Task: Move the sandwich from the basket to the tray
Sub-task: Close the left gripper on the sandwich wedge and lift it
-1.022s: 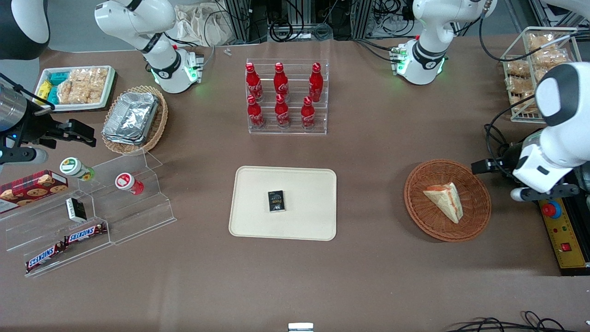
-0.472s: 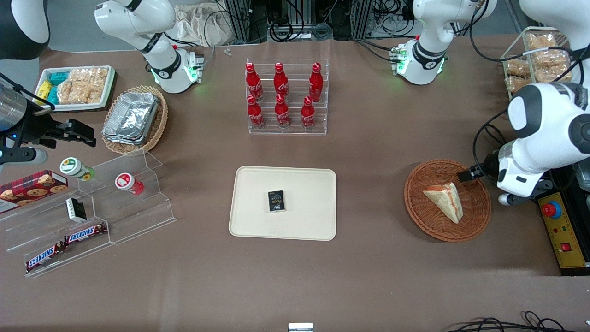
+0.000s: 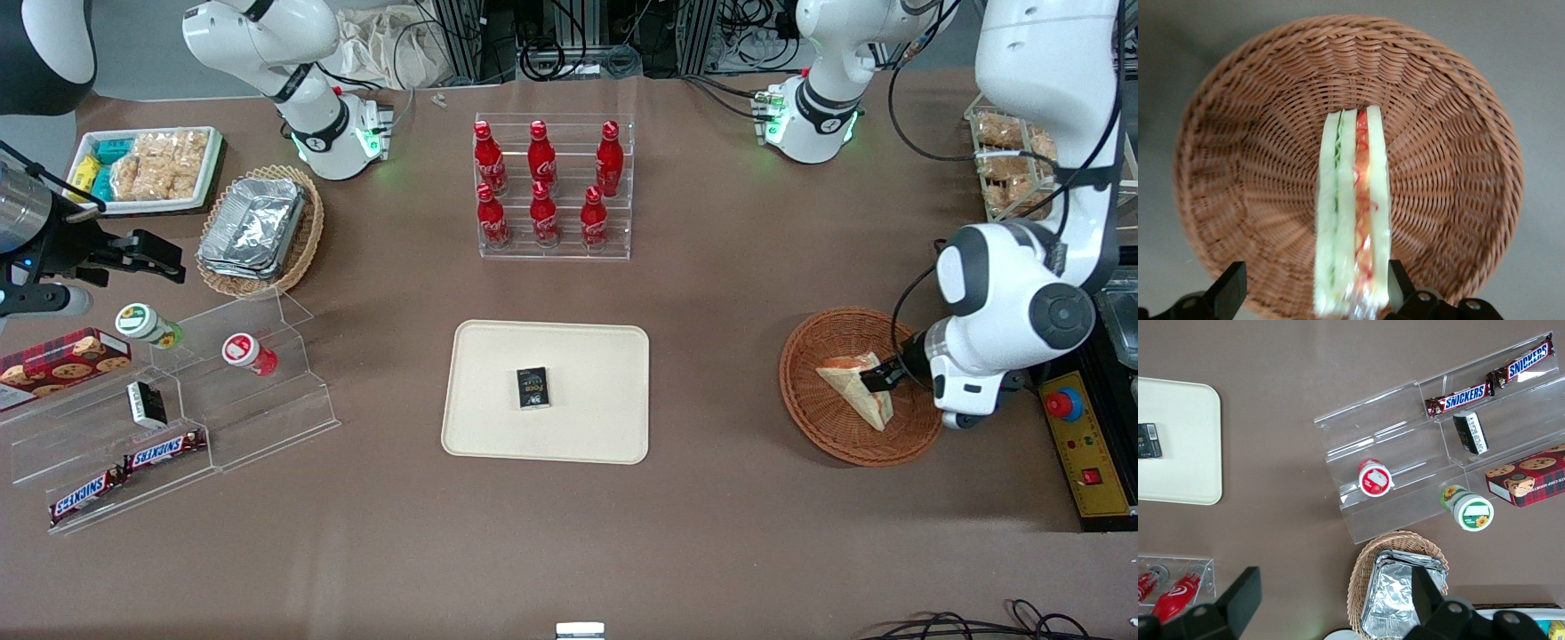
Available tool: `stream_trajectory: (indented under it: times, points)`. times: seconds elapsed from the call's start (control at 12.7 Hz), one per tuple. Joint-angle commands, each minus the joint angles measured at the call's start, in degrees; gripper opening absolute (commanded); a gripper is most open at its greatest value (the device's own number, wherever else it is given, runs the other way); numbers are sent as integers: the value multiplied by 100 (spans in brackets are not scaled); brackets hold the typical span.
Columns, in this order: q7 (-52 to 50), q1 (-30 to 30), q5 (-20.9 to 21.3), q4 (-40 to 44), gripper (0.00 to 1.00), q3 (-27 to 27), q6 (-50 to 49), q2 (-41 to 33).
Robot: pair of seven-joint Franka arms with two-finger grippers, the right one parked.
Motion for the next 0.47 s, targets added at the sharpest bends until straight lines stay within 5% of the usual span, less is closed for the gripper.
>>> stream_trajectory:
  times: [0.0, 0.24, 0.39]
  points:
    - [-266, -4, 77, -116, 94, -28, 309, 58]
    - [-284, 14, 77, -476, 90, -28, 854, 50]
    - [-371, 14, 42, -503, 76, -28, 899, 32]
